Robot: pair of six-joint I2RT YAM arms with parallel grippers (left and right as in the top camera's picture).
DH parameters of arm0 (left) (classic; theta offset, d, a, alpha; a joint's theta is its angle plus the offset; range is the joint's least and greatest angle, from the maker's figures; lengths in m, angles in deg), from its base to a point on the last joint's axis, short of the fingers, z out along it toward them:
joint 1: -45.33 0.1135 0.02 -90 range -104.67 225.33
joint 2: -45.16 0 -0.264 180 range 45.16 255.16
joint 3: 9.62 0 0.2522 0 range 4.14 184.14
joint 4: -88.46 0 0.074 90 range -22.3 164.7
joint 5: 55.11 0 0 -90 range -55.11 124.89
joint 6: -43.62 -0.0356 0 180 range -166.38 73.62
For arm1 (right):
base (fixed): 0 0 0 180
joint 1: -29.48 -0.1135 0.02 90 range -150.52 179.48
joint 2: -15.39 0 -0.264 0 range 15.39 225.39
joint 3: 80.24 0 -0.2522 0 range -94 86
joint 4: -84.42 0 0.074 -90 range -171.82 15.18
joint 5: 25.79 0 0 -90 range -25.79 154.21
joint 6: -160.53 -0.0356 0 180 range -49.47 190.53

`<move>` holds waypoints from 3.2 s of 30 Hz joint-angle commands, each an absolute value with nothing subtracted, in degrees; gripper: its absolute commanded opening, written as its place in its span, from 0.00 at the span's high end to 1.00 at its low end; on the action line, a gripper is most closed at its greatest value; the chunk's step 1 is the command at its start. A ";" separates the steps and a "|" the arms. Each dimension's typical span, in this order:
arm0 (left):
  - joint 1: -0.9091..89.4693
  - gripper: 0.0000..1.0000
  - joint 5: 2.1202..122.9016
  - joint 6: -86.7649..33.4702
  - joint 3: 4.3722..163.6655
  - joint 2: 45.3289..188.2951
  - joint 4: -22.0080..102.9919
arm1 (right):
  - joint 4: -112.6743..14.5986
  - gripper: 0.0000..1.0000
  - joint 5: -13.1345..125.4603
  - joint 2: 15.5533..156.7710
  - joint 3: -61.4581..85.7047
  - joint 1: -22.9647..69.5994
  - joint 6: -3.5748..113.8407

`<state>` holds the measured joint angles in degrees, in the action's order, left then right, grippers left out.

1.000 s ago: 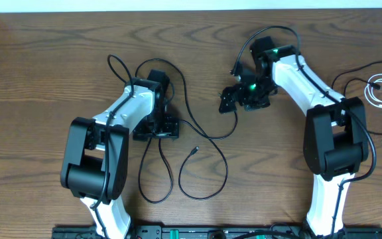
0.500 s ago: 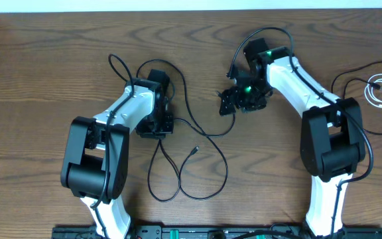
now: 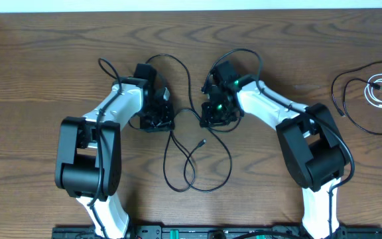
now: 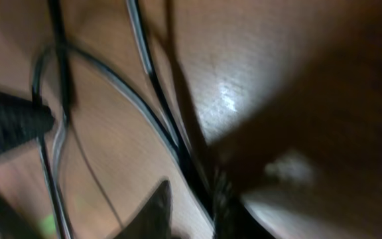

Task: Untangle cables

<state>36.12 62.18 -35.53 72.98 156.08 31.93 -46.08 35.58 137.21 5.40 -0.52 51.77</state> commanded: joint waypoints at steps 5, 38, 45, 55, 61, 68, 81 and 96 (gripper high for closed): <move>36.95 0.92 64.28 -34.72 72.65 156.71 32.94 | -51.28 0.83 26.95 138.21 10.91 -3.75 45.84; 36.84 0.46 63.95 -27.82 73.27 154.92 38.32 | -56.02 0.80 16.63 138.21 10.93 -7.69 47.90; 36.84 0.27 54.38 -25.70 74.84 149.61 35.63 | -55.28 0.65 15.59 138.17 10.93 -7.69 51.68; 36.84 0.22 45.44 -25.72 74.84 148.67 35.39 | -55.04 0.45 12.37 132.64 10.91 -6.24 58.39; 36.03 0.21 41.29 -28.12 74.82 148.80 36.24 | -50.16 0.45 11.50 128.79 10.91 -2.86 60.88; 32.31 0.14 41.33 -28.12 73.79 149.74 39.65 | -45.33 0.44 11.78 126.65 10.91 2.74 61.38; 27.22 0.08 36.85 -31.29 73.75 153.63 42.21 | -36.57 0.01 20.09 126.67 10.93 8.25 65.47; 24.14 0.08 20.68 -25.72 73.64 154.48 39.87 | -32.90 0.01 36.48 126.67 11.37 5.84 63.94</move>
